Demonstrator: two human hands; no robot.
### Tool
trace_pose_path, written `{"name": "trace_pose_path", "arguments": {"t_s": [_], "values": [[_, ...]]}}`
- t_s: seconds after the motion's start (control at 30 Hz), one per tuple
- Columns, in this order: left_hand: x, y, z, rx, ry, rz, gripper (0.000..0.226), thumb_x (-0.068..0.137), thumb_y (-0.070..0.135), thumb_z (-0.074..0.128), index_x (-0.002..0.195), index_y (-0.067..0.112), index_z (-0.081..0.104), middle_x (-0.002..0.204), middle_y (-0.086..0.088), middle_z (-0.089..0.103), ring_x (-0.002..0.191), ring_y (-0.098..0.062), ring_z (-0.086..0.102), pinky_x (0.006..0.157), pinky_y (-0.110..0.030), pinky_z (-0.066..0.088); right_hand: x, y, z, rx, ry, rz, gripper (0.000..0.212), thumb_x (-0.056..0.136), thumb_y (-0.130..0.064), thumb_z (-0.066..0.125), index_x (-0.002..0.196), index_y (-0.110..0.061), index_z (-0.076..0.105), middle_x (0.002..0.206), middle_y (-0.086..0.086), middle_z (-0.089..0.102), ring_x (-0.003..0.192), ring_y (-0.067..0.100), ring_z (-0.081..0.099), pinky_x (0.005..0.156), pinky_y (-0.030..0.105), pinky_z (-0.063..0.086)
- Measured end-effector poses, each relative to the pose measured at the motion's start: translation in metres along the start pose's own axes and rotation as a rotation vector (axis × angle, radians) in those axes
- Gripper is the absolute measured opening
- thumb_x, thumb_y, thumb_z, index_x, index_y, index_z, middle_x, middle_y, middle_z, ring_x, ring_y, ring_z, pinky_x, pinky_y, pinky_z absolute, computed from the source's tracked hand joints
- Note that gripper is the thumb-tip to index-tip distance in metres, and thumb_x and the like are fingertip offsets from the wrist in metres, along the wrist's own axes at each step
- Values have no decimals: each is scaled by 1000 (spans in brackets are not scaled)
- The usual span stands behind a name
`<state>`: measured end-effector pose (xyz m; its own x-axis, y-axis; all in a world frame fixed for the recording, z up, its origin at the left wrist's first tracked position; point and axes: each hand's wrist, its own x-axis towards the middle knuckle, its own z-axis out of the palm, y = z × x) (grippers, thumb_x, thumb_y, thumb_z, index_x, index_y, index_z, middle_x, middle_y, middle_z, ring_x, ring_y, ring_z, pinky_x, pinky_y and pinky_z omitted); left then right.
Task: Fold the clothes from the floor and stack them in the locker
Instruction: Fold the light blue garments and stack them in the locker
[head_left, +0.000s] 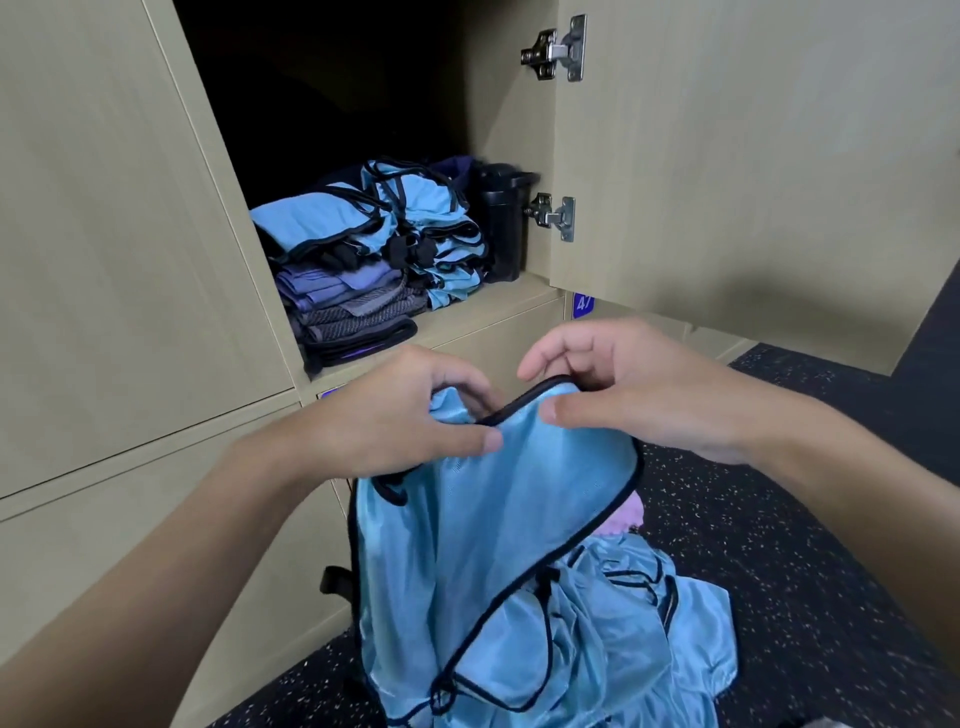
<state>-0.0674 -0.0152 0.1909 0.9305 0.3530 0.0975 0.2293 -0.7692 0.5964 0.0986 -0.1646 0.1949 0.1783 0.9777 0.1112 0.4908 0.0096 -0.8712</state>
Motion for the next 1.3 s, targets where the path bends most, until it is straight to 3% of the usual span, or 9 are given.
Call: {"name": "trace_pose_path", "arguments": {"t_s": [0.07,0.13,0.27,0.43,0.6,0.93,1.0,1.1,1.3], "values": [[1,10,11,-132,-39,28,23,83,22,80,106,22,74,97,11,75,93,-7,69,90,-24,52,-1,0,2,-6,-16,-27,27,86,3,69,105,-16,66,88,6,72,77,11,62,79,28,49],[3,14,19,-191,-25,31,16,86,21,78,102,17,74,78,4,72,67,-7,61,68,-24,50,-1,0,1,-13,-12,-34,29,85,1,70,106,-17,65,89,9,72,78,13,63,81,31,50],[5,11,12,-141,82,-2,8,88,25,75,83,19,75,61,-6,54,49,-16,41,44,-26,37,-6,0,-9,-6,7,-1,29,86,-7,73,111,-17,62,84,-2,73,75,9,64,72,20,50],[2,4,1,-20,81,-33,13,85,32,77,79,23,70,80,-9,65,59,-24,51,51,-31,43,-7,5,-17,-42,116,-3,31,88,-15,72,114,-27,59,88,22,64,74,20,52,74,37,42],[0,18,14,-198,56,-66,12,89,27,73,91,15,72,60,4,49,42,-4,37,42,-13,31,-7,5,-12,-18,124,-31,29,90,-11,69,114,-24,59,78,9,63,65,8,51,68,20,40],[2,17,9,-228,185,-57,14,87,26,75,83,15,69,58,-2,48,38,-11,35,37,-19,32,-8,0,-12,56,55,-62,29,93,-9,66,113,-28,58,73,20,55,71,23,45,75,38,35],[2,17,9,-214,190,-63,13,86,28,76,83,17,69,64,-17,50,39,-14,35,37,-19,32,-8,-3,-11,77,40,-89,20,92,-8,66,103,-25,64,80,31,57,74,25,46,76,39,36],[2,18,9,-244,203,-63,10,87,26,75,84,19,69,82,-26,58,41,-16,35,38,-21,32,-7,-4,-9,98,86,-98,23,94,-4,61,87,-21,75,82,18,66,74,18,56,73,25,44],[4,15,11,-353,304,-85,7,91,21,71,88,14,69,62,-8,47,43,-17,31,40,-21,30,-7,-4,-9,256,-5,-26,44,94,20,36,113,-3,69,100,16,75,87,21,73,75,21,56]]}}
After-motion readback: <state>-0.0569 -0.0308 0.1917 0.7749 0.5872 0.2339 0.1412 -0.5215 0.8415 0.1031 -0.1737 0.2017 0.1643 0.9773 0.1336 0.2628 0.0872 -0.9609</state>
